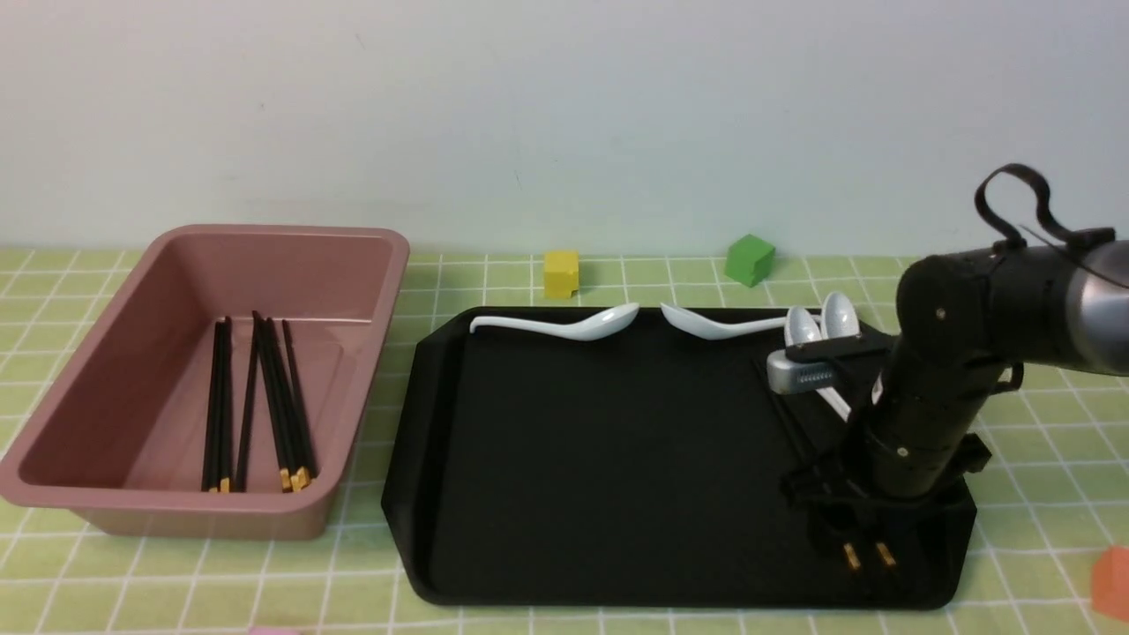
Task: On green tablecloth take chopsticks from black tray and put them in box.
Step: 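Move the gripper over the chopsticks on the black tray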
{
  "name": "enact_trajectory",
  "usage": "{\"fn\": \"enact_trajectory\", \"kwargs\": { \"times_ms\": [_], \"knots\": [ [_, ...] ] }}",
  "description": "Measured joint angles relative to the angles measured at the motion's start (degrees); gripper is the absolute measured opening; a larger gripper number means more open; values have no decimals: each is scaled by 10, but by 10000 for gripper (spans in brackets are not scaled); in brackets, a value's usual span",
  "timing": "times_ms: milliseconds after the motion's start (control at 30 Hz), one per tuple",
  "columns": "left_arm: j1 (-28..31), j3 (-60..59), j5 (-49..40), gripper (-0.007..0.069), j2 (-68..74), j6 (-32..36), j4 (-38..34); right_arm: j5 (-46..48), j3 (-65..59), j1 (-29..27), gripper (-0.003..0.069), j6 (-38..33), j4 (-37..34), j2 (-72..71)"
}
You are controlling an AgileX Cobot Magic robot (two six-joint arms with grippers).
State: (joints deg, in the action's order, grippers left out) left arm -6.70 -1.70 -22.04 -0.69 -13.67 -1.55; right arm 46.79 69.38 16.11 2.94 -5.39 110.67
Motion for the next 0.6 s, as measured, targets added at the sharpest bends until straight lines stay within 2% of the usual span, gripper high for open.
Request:
{"fn": "enact_trajectory", "kwargs": {
  "times_ms": [100, 233, 267, 333, 367, 400, 600],
  "knots": [
    [0, 0, 0, 238, 0, 0, 0, 4, 4, 0, 491, 1, 1, 5],
    [0, 0, 0, 238, 0, 0, 0, 12, 8, 0, 416, 1, 7, 7],
    [0, 0, 0, 238, 0, 0, 0, 14, 8, 0, 377, 1, 10, 8],
    [0, 0, 0, 238, 0, 0, 0, 24, 8, -1, 238, 1, 10, 8],
    [0, 0, 0, 238, 0, 0, 0, 24, 8, -1, 226, 1, 10, 8],
    [0, 0, 0, 238, 0, 0, 0, 26, 8, -1, 145, 1, 10, 8],
    [0, 0, 0, 238, 0, 0, 0, 77, 24, -1, 141, 1, 1, -4]
  ]
}}
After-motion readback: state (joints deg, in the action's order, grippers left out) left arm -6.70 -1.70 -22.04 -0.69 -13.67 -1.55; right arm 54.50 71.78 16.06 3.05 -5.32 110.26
